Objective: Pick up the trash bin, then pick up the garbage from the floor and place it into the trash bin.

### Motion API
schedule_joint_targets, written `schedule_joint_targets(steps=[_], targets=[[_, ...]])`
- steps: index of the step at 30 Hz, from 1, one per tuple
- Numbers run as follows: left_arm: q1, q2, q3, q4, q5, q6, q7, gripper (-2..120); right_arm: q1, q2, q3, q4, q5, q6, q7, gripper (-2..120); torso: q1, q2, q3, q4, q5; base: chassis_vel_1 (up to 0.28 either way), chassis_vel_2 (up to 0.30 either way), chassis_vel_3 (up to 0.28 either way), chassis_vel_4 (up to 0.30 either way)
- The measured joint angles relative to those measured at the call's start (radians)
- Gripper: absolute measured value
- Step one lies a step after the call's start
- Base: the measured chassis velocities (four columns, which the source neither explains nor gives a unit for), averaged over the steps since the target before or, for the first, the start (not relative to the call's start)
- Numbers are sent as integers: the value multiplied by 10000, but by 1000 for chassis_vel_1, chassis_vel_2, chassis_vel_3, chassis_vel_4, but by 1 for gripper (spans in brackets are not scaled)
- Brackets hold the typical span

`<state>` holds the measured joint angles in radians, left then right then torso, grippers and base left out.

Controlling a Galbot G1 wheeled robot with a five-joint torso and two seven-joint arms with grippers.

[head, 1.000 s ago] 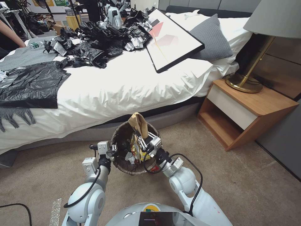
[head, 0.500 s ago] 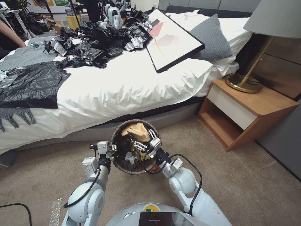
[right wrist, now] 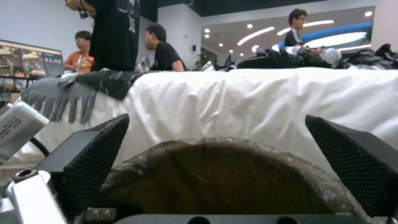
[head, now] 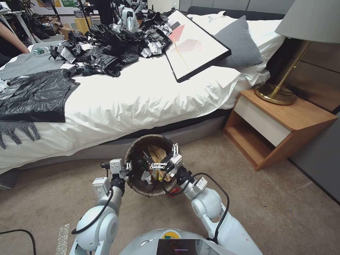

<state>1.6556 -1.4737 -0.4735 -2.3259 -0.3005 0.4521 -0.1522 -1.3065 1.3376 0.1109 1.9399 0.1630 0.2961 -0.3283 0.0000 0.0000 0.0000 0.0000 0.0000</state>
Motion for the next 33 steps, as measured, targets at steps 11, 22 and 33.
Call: schedule_joint_targets(steps=[11,22,33], targets=[[-4,-3,-3,-5,-15,-42,27,2,-102,-1,299,470,71,-7,34,100,0,0,0,0,1,0,0,0,0],[11,15,-62,-3,-159,-208,22,2,-942,361,1024,2137,-1128,-846,2667,100,0,0,0,-2,0,0,0,0,0],[8,53,-170,37,-19,-591,110,2,-2561,985,1916,2331,-2014,-989,4714,100,0,0,0,1,1,0,0,0,0]])
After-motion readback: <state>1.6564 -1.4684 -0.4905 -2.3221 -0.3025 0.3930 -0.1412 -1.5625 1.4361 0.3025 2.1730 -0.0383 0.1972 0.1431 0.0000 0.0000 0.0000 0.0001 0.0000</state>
